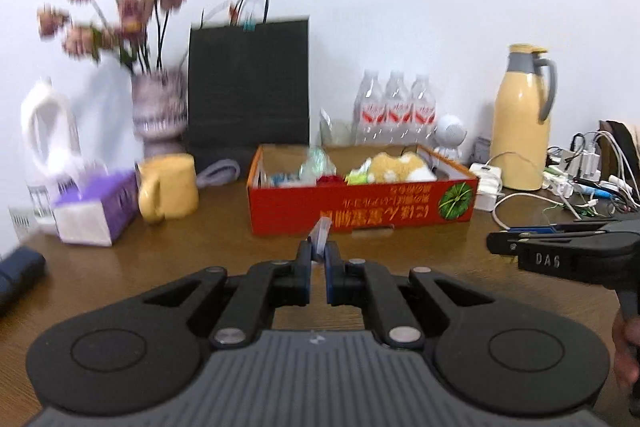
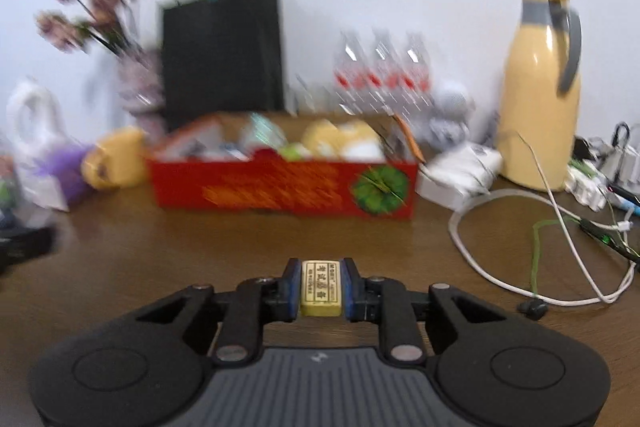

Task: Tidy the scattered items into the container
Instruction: 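Carry the wrapper and beige block over the box with both tools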

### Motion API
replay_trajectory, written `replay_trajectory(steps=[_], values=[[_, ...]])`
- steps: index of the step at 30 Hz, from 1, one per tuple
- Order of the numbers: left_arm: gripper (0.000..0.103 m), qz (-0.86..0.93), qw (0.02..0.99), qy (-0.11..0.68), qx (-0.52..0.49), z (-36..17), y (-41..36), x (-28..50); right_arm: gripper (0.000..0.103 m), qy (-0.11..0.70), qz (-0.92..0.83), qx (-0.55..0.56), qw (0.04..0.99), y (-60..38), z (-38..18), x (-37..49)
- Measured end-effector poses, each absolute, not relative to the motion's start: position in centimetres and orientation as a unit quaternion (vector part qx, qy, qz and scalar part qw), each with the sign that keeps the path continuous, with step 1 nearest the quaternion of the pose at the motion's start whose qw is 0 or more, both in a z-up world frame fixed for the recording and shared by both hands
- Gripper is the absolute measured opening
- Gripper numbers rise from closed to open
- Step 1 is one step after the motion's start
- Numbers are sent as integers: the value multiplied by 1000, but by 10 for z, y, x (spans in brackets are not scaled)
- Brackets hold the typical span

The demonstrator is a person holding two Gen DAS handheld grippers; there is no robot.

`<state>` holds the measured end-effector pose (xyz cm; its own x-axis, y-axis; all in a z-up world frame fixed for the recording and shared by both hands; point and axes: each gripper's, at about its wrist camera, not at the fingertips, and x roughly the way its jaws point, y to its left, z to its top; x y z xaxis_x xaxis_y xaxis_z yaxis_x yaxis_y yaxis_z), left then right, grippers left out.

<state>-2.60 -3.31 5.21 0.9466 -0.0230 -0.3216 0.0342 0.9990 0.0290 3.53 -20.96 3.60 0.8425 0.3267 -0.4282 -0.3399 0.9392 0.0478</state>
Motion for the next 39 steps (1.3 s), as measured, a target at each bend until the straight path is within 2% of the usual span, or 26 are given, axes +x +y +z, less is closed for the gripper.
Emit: replay_trajectory(steps=[14, 20, 30, 39], values=[[7, -8, 992, 112, 51, 54, -45, -119, 19, 53, 220, 4, 974, -207, 64, -119], [7, 5, 993, 111, 42, 51, -35, -125, 19, 54, 223, 6, 973, -207, 58, -127], [7, 4, 991, 134, -3, 62, -7, -42, 19, 74, 209, 21, 975, -209, 67, -50], [7, 3, 996, 81, -44, 141, -1, 139, 19, 39, 231, 27, 972, -167, 132, 129]])
